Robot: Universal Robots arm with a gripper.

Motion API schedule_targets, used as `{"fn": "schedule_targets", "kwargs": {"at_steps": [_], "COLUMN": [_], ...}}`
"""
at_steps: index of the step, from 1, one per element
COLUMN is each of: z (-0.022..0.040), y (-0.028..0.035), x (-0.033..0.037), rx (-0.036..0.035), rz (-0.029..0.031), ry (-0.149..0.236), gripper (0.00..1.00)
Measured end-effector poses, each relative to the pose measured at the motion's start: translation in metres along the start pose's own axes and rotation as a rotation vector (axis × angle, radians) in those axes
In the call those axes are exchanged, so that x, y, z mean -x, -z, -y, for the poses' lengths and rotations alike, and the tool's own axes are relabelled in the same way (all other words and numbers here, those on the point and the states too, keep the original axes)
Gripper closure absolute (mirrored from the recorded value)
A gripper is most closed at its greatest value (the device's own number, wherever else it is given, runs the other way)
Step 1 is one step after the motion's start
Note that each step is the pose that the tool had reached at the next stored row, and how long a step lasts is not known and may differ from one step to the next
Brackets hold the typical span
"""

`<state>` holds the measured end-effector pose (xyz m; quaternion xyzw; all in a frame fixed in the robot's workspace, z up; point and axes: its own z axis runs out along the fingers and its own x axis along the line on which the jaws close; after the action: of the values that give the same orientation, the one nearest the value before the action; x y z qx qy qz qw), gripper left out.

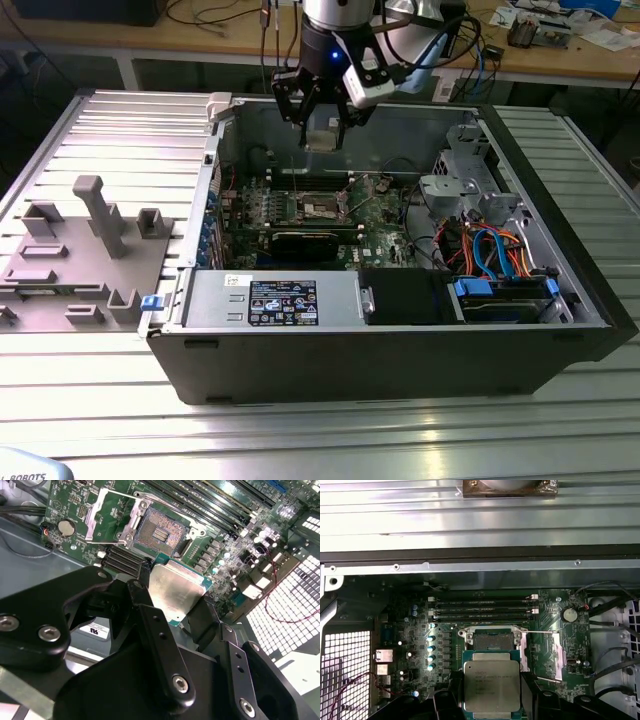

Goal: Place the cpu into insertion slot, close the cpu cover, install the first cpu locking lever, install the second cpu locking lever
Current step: 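Place the cpu into insertion slot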

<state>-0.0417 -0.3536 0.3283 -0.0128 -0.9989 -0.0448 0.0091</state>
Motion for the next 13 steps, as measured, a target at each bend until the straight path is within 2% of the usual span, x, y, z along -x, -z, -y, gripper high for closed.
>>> {"fn": "schedule_targets", "kwargs": {"at_steps": [13], "z": [0.0007], "y": [-0.0064], "x": [0.0001], "rx": [-0.0001], "rz": [0.0], "ry": [0.0], "gripper": [0.45]}}
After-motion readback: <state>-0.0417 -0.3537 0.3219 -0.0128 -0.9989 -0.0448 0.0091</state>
